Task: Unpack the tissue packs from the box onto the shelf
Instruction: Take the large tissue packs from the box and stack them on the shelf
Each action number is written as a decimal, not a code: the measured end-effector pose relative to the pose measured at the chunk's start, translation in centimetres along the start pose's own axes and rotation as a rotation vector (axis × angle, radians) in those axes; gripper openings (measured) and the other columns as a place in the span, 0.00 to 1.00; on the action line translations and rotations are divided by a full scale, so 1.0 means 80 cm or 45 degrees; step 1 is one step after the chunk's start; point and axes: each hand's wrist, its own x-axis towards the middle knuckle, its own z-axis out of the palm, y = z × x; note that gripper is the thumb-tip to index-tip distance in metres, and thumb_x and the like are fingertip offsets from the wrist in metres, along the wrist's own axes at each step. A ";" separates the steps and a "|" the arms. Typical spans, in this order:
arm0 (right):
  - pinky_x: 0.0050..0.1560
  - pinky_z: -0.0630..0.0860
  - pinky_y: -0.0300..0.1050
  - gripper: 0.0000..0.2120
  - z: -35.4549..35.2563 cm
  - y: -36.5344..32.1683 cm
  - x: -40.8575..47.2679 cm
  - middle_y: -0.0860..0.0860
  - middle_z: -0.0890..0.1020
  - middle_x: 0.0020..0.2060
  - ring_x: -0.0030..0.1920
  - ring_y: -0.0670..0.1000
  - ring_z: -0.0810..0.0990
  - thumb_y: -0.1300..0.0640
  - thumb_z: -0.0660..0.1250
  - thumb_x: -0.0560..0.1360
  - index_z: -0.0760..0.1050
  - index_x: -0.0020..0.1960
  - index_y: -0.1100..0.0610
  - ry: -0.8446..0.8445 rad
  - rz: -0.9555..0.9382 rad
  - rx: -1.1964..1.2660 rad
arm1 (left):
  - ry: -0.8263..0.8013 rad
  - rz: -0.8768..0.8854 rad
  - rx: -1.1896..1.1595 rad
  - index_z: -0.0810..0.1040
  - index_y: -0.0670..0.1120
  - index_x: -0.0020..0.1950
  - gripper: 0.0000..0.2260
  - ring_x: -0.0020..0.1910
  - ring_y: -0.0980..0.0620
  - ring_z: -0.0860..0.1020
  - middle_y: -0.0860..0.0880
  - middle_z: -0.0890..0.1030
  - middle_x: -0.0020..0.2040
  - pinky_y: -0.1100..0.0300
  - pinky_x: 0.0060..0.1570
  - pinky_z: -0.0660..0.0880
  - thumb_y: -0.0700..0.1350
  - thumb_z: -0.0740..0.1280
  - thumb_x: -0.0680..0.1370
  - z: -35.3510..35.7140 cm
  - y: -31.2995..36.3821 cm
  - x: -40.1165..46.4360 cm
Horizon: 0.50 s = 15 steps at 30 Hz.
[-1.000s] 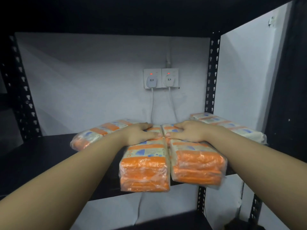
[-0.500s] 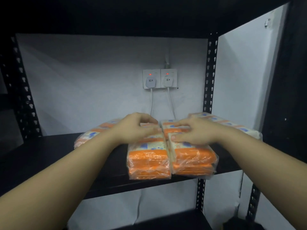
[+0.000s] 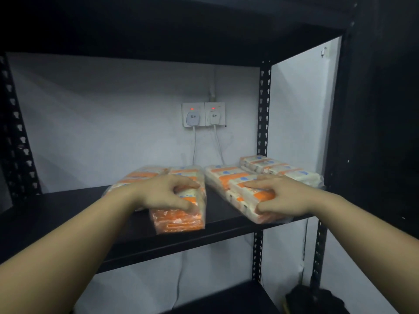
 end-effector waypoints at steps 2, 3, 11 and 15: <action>0.70 0.63 0.41 0.40 0.002 0.004 -0.007 0.40 0.72 0.73 0.74 0.47 0.68 0.34 0.65 0.61 0.69 0.74 0.32 0.026 0.018 0.044 | -0.026 -0.001 -0.002 0.70 0.64 0.74 0.36 0.68 0.54 0.72 0.57 0.73 0.71 0.56 0.66 0.68 0.67 0.72 0.66 -0.005 0.003 0.009; 0.70 0.62 0.41 0.40 0.004 0.005 -0.009 0.40 0.71 0.74 0.75 0.47 0.67 0.32 0.67 0.61 0.69 0.74 0.33 0.055 0.032 0.051 | -0.017 0.003 -0.027 0.70 0.63 0.74 0.39 0.69 0.54 0.72 0.56 0.73 0.73 0.55 0.67 0.68 0.71 0.70 0.64 -0.006 0.007 0.016; 0.76 0.63 0.59 0.46 0.037 0.003 -0.026 0.45 0.67 0.75 0.79 0.53 0.59 0.23 0.67 0.63 0.66 0.77 0.39 0.296 0.146 -0.004 | 0.078 0.014 0.072 0.68 0.55 0.77 0.31 0.70 0.46 0.73 0.49 0.73 0.75 0.49 0.70 0.71 0.61 0.71 0.77 -0.015 0.037 0.111; 0.79 0.58 0.57 0.41 0.041 0.014 -0.029 0.41 0.67 0.76 0.81 0.51 0.53 0.26 0.65 0.67 0.68 0.77 0.38 0.324 0.077 0.028 | 0.016 0.157 0.213 0.74 0.60 0.72 0.26 0.69 0.48 0.74 0.52 0.76 0.71 0.50 0.67 0.70 0.57 0.76 0.75 -0.013 0.048 0.148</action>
